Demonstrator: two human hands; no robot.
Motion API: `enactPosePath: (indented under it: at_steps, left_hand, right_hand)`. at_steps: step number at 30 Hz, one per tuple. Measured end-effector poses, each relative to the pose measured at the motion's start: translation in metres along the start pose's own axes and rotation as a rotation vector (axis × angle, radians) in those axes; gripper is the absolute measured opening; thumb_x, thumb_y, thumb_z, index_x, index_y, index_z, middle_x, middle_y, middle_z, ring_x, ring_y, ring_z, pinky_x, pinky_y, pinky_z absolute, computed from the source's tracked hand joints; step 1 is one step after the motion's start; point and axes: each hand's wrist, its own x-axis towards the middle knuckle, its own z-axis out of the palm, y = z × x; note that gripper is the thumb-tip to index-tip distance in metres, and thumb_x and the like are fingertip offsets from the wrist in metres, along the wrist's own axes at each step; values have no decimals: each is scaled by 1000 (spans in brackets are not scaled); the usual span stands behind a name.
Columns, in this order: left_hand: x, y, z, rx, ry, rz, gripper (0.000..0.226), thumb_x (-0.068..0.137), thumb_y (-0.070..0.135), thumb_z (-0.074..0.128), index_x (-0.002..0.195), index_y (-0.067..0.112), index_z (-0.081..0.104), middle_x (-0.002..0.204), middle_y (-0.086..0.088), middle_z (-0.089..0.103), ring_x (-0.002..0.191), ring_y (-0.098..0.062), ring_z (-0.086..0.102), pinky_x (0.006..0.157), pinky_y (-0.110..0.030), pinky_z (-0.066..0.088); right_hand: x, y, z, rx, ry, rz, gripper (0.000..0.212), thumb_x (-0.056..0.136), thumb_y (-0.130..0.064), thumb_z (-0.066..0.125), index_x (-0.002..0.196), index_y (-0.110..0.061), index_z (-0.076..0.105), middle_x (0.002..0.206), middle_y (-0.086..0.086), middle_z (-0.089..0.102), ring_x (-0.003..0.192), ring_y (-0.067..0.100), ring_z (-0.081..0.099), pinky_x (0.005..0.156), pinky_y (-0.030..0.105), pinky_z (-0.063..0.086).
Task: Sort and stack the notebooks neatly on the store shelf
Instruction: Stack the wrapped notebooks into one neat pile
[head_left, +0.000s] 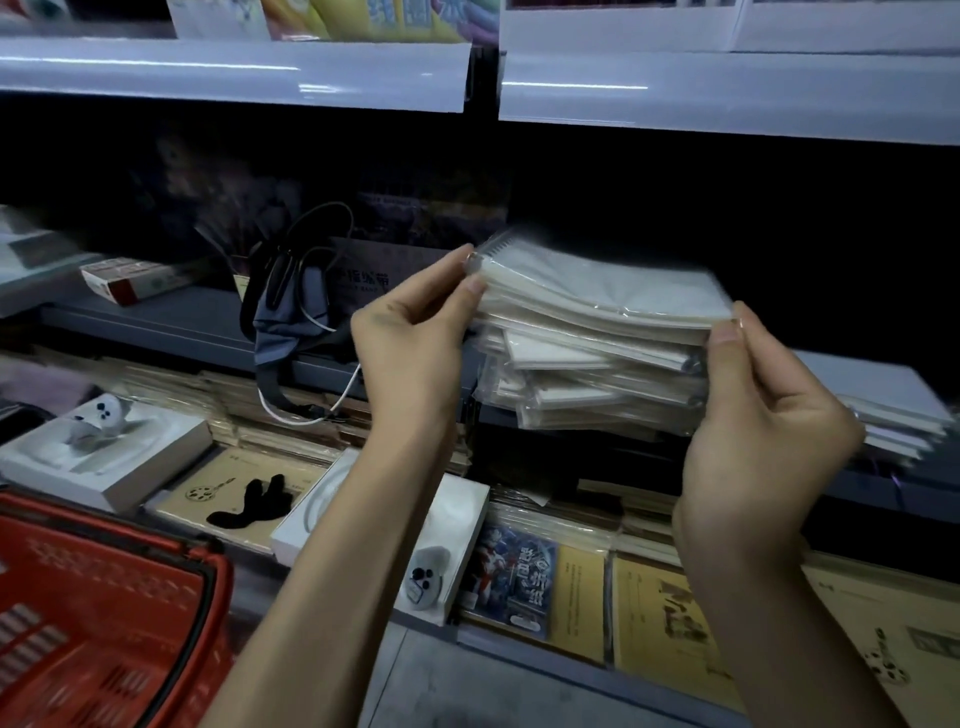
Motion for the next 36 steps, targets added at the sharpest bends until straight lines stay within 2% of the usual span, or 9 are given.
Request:
enactPosePath:
  at_steps: [8, 16, 20, 23, 26, 28, 31, 36]
  left_hand:
    - [3, -9, -1, 58, 29, 11, 27, 93, 0, 76, 119, 5, 78, 104, 0, 81, 100, -4, 76, 84, -13, 56]
    - [-3, -16, -8, 142, 33, 26, 26, 95, 6, 75, 121, 11, 78, 104, 7, 80, 101, 0, 74, 86, -13, 56]
    - [-6, -16, -12, 202, -3, 38, 24, 96, 8, 75, 117, 19, 78, 101, 11, 80, 101, -1, 74, 90, -19, 58]
    - [-8, -15, -12, 235, -11, 30, 31, 95, 9, 76, 126, 15, 75, 108, 11, 77, 101, 2, 73, 91, -17, 56]
    - [-6, -13, -11, 264, -41, 31, 40, 95, 8, 76, 133, 18, 71, 114, 12, 74, 99, 4, 70, 92, -18, 56]
    - [-6, -12, -8, 263, -36, 31, 43, 95, 6, 74, 136, 19, 70, 116, 9, 74, 100, 2, 70, 95, -22, 58]
    - [-8, -13, -3, 220, 6, 24, 42, 97, 4, 71, 137, 17, 69, 118, 3, 75, 103, -5, 72, 97, -28, 59]
    - [-15, -12, 4, 165, 19, 45, 44, 97, 9, 73, 140, 13, 66, 123, -1, 75, 106, -6, 72, 99, -24, 58]
  right_hand:
    - [-5, -1, -1, -34, -27, 48, 33, 100, -13, 66, 133, -8, 64, 118, -14, 69, 114, -6, 65, 96, 12, 50]
    - [-9, -7, 0, -71, -30, 120, 32, 99, -17, 68, 131, -15, 67, 120, -5, 74, 113, 9, 70, 98, 27, 56]
    - [-12, -13, -4, -36, -31, 197, 33, 99, -17, 66, 132, -14, 67, 121, -2, 74, 113, 11, 70, 99, 19, 53]
    - [-16, -16, -5, -1, -6, 223, 31, 102, -12, 62, 132, -10, 68, 121, -4, 74, 114, 9, 69, 101, 21, 53]
    - [-20, -18, -4, 15, -33, 234, 36, 101, -9, 61, 136, -9, 64, 126, -2, 71, 116, 3, 67, 97, 11, 50]
    - [-22, -19, -3, 24, -63, 237, 40, 100, -6, 61, 140, -10, 61, 133, -3, 68, 119, -1, 63, 99, 9, 48]
    - [-21, -19, -3, 26, -85, 225, 45, 99, 2, 57, 142, -8, 59, 137, -1, 66, 124, 2, 62, 104, 14, 47]
    - [-8, -21, -4, -40, -111, 181, 48, 97, 5, 56, 142, -8, 59, 137, 1, 66, 126, 6, 61, 107, 21, 49]
